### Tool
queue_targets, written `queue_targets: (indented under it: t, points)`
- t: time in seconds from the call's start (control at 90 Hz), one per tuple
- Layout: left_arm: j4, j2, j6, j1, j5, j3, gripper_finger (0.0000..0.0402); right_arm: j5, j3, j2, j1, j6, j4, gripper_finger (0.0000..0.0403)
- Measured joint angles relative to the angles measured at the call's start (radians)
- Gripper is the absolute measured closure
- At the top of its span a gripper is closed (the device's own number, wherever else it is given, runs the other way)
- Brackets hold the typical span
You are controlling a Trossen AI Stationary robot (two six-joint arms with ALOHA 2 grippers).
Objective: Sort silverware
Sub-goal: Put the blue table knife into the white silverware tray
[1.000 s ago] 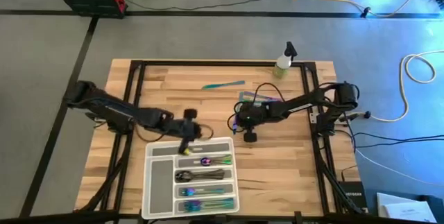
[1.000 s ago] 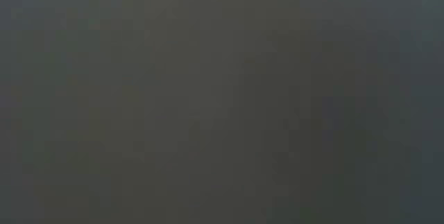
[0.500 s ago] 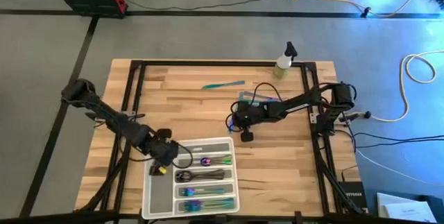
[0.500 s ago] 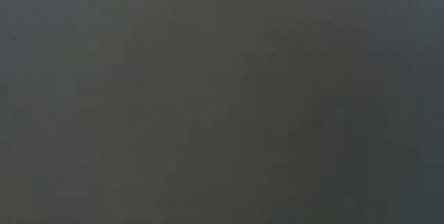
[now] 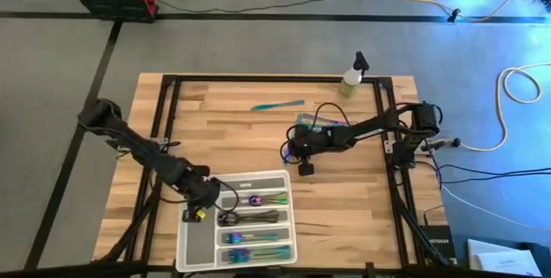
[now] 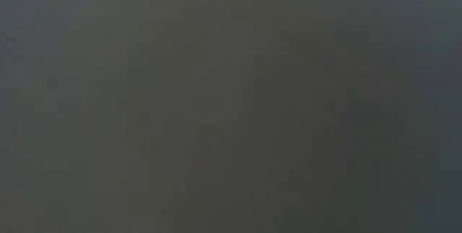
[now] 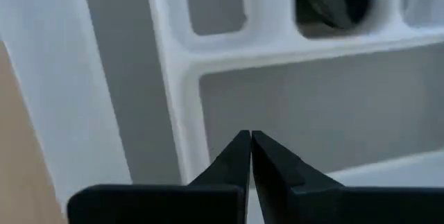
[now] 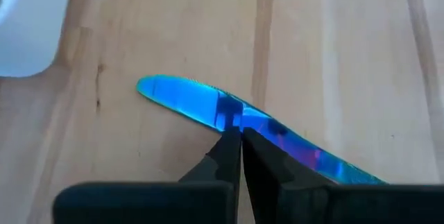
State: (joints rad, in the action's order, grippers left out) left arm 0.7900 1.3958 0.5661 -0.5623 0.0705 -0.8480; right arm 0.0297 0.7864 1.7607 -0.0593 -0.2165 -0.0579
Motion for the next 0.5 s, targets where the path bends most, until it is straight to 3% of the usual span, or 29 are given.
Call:
queue_targets:
  t: [0.233, 0.5]
  points:
    - [-0.136, 0.010, 0.093, 0.002, 0.145, 0.197, 0.0401, 0.006, 0.000, -0.001, 0.000, -0.003, -0.001, 0.0403]
    - [-0.137, 0.006, 0.049, 0.010, 0.085, 0.227, 0.0401, -0.077, 0.003, 0.034, 0.000, -0.012, -0.011, 0.0403]
